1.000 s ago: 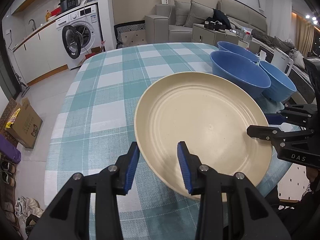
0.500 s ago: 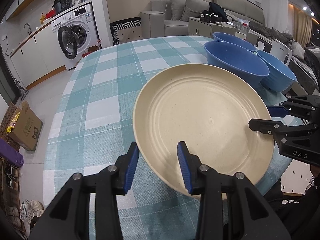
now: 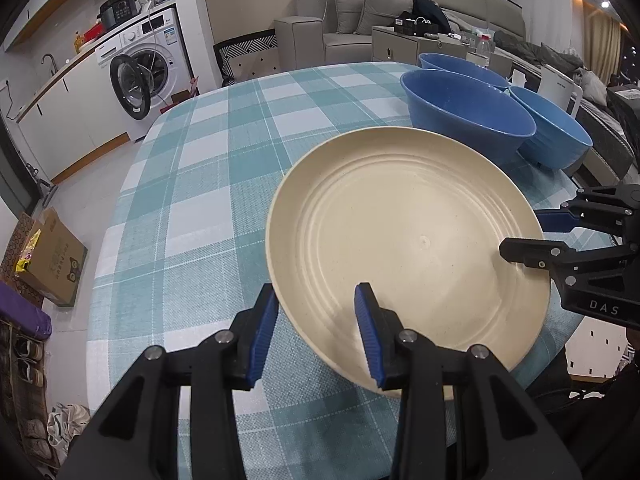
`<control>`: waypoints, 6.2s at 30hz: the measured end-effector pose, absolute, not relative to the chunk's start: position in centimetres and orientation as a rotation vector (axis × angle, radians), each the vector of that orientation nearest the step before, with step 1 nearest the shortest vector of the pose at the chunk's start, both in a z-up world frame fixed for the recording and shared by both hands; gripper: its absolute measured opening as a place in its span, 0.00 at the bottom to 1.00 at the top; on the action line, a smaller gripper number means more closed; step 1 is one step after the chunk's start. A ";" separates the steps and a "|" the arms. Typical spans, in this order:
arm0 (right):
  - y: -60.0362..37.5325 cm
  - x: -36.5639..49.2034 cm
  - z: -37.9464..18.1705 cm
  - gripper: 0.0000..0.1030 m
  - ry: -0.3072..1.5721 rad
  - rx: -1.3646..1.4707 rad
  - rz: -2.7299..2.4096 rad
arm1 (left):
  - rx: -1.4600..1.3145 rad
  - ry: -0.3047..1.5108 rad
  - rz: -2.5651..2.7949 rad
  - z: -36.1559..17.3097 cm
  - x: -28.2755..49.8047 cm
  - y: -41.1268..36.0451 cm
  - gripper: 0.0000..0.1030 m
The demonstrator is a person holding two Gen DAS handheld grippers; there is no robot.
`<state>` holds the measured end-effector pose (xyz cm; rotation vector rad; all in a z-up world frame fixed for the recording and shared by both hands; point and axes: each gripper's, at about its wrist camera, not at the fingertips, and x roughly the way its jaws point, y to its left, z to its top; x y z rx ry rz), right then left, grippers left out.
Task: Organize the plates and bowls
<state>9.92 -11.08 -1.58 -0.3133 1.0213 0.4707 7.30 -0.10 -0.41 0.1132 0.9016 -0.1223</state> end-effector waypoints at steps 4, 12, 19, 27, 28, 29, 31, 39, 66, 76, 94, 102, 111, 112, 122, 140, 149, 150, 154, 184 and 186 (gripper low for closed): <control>-11.2 9.7 -1.5 0.32 1.020 -0.317 0.471 | 0.122 0.911 -0.127 -0.6 7.3 -0.2 0.37; -11.0 9.5 -1.9 0.33 1.021 -0.356 0.449 | 0.144 0.921 -0.132 -0.8 7.2 -0.7 0.39; -10.6 9.5 -2.4 0.38 1.029 -0.393 0.436 | 0.158 0.929 -0.133 -1.0 7.3 -0.8 0.39; -10.6 9.5 -2.7 0.42 1.032 -0.405 0.440 | 0.169 0.933 -0.134 -1.4 7.4 -1.0 0.39; -10.6 9.5 -2.7 0.42 1.031 -0.405 0.440 | 0.174 0.932 -0.133 -1.4 7.4 -1.0 0.39; -10.6 9.5 -2.7 0.42 1.030 -0.405 0.441 | 0.179 0.931 -0.132 -1.5 7.4 -1.1 0.39; -10.5 9.6 -2.6 0.42 1.031 -0.405 0.441 | 0.184 0.931 -0.132 -1.6 7.5 -1.2 0.39; -10.6 9.4 -2.6 0.42 1.027 -0.406 0.440 | 0.188 0.919 -0.135 -1.9 7.6 -1.2 0.41; -11.6 9.1 -1.4 0.83 0.976 -0.358 0.454 | 0.105 0.863 -0.155 0.1 7.3 -0.2 0.71; -12.4 8.9 -0.8 0.95 0.958 -0.352 0.454 | 0.090 0.746 -0.182 2.1 6.4 -0.8 1.00; -16.2 8.9 2.5 0.97 0.905 -0.230 0.464 | 0.001 0.692 -0.201 4.2 7.4 -1.4 1.00; -18.5 9.0 4.6 0.97 0.859 -0.210 0.428 | -0.015 0.669 -0.201 5.6 8.3 -2.0 1.00; -21.0 9.1 7.1 0.97 0.804 -0.163 0.409 | 0.007 0.649 -0.212 7.2 9.8 -4.0 1.00; -21.2 9.1 7.4 0.97 0.794 -0.156 0.415 | 0.011 0.650 -0.211 7.3 10.1 -4.2 1.00; -24.5 10.1 10.1 0.97 0.734 -0.099 0.385 | 0.051 0.624 -0.218 8.9 12.0 -7.2 1.00; -28.3 11.6 15.6 0.97 0.597 -0.023 0.344 | 0.081 0.552 -0.252 12.3 15.1 -10.6 1.00; -28.7 12.8 18.2 0.97 0.545 -0.045 0.332 | 0.092 0.500 -0.263 14.1 16.9 -12.2 1.00; -28.8 12.9 18.4 0.97 0.543 -0.042 0.330 | 0.090 0.495 -0.265 14.3 17.2 -12.3 1.00; -29.6 13.2 19.2 0.97 0.516 -0.013 0.316 | 0.097 0.460 -0.250 15.0 18.4 -13.1 1.00; -35.9 20.7 23.8 0.97 0.517 0.036 0.188 | 0.101 0.489 -0.249 16.0 24.7 -14.5 1.00; -36.1 21.6 23.5 0.97 0.538 0.030 0.184 | 0.094 0.500 -0.251 15.8 25.5 -14.4 1.00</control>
